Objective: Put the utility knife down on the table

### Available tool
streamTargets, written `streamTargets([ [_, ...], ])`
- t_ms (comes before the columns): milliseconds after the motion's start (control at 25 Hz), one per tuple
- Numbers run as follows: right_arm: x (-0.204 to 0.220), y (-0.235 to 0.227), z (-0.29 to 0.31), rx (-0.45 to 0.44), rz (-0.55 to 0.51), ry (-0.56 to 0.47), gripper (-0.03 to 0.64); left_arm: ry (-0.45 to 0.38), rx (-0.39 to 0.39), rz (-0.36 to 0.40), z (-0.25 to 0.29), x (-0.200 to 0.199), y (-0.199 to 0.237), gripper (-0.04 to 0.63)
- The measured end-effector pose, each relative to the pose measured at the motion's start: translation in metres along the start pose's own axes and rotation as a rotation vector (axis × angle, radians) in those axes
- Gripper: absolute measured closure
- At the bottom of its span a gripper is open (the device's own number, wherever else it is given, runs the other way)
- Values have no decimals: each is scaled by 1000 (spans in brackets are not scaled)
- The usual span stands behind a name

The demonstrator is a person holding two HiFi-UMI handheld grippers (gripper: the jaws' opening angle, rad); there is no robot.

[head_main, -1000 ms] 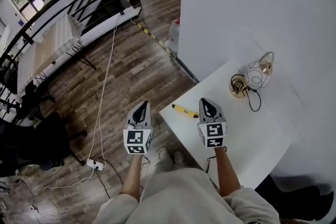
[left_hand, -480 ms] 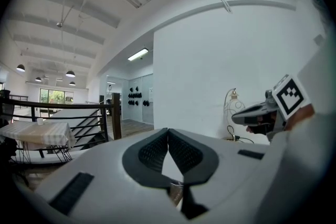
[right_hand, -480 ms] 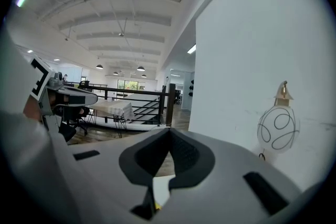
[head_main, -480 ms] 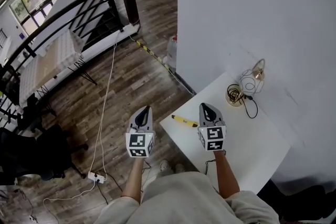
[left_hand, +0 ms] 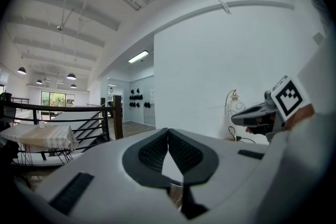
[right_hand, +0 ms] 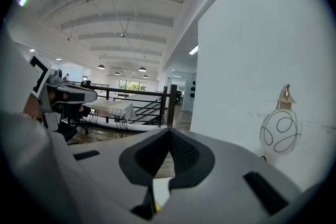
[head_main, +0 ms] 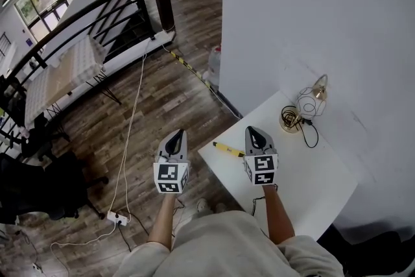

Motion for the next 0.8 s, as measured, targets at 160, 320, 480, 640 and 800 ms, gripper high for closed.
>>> streamTargets([
  [160, 2, 3, 0, -7, -7, 7, 620, -2, -7, -1, -3, 0, 2, 589],
  [320, 2, 4, -1, -8, -10, 5, 620, -4, -6, 1, -5, 0, 0, 589],
  [480, 0, 2, -2, -7, -11, 3, 620, -5, -4, 1, -5, -2, -2, 589],
  [640, 5, 0, -6, -4, -11, 13, 620, -3, -4, 0, -6, 1, -6, 589],
  [800, 8, -3, -7, -6, -5, 11, 620, -3, -3, -2, -5, 0, -10, 589],
])
Point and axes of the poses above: the fingertips, and each gripper's own axes: z forward along the fingers, y to its left, x out of its underside, the point moved 1 cm from there along -z, backward along the fingers, and after that the axes turned 1 degree about z, right-handed, at the moved point
